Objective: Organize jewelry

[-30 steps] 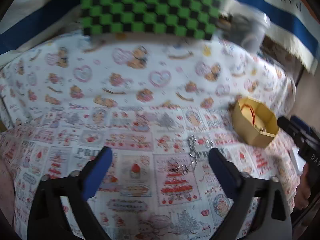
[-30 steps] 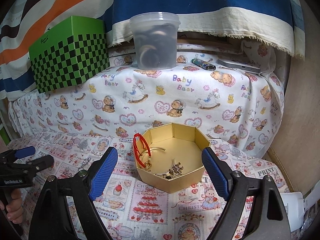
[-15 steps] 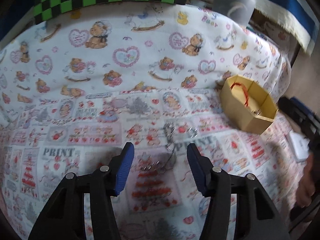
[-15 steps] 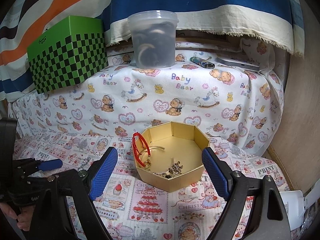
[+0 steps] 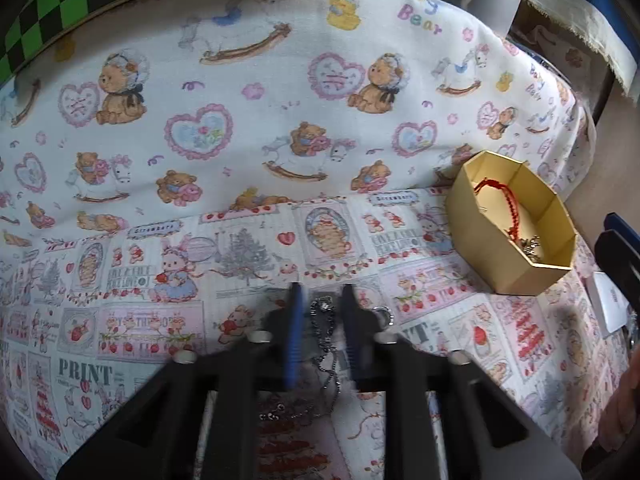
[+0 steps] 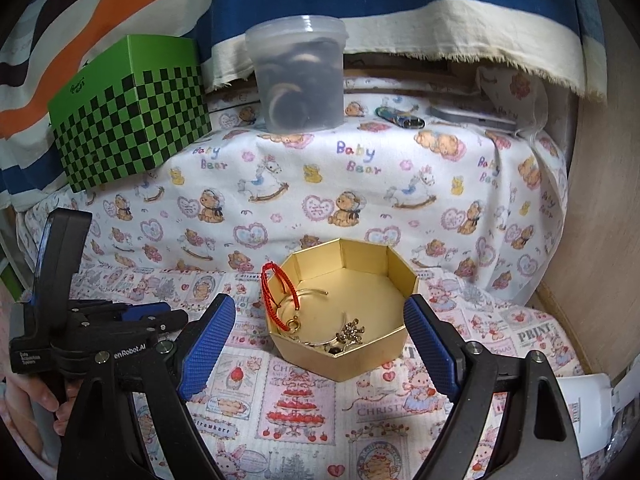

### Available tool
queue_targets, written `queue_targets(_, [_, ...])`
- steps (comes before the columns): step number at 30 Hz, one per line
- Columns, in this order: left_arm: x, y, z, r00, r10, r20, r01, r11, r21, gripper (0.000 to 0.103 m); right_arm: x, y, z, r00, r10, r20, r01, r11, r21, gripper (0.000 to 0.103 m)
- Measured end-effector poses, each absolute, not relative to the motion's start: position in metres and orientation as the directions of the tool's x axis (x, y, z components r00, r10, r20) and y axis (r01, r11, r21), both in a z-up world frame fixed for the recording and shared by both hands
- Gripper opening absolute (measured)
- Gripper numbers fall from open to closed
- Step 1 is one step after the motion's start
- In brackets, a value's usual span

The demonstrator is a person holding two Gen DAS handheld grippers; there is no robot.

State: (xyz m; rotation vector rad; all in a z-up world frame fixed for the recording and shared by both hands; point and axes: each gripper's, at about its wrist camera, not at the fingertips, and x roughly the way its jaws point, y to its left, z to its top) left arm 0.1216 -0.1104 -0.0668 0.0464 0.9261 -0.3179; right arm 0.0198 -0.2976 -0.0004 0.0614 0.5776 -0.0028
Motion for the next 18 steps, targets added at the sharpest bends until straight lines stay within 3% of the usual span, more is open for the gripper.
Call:
queue_targets(6, [0.115, -0.108, -0.064, 0.554, -0.259, -0.791, 0.281, 0.953, -0.116, 0.010, 0.022, -0.298, -0.003, 0.830, 0.008, -0.558, 0.029, 0.998, 0.058, 0.088])
queue_targets(11, [0.081, -0.087, -0.034, 0.605, -0.309, -0.734, 0.287, 0.944, -0.161, 0.010, 0.019, -0.292, -0.002, 0.834, 0.027, -0.551, 0.004, 0.999, 0.054, 0.088])
queue_targets(15, [0.048, -0.079, -0.004, 0.708, -0.218, -0.672, 0.227, 0.971, -0.077, 0.010, 0.015, -0.275, -0.004, 0.820, 0.107, -0.563, -0.089, 0.994, 0.060, 0.088])
queue_targets(18, [0.041, -0.066, 0.013, 0.734, -0.246, -0.633, 0.215, 0.968, -0.127, 0.010, 0.016, -0.249, -0.010, 0.771, 0.186, -0.610, -0.205, 0.978, 0.039, 0.088])
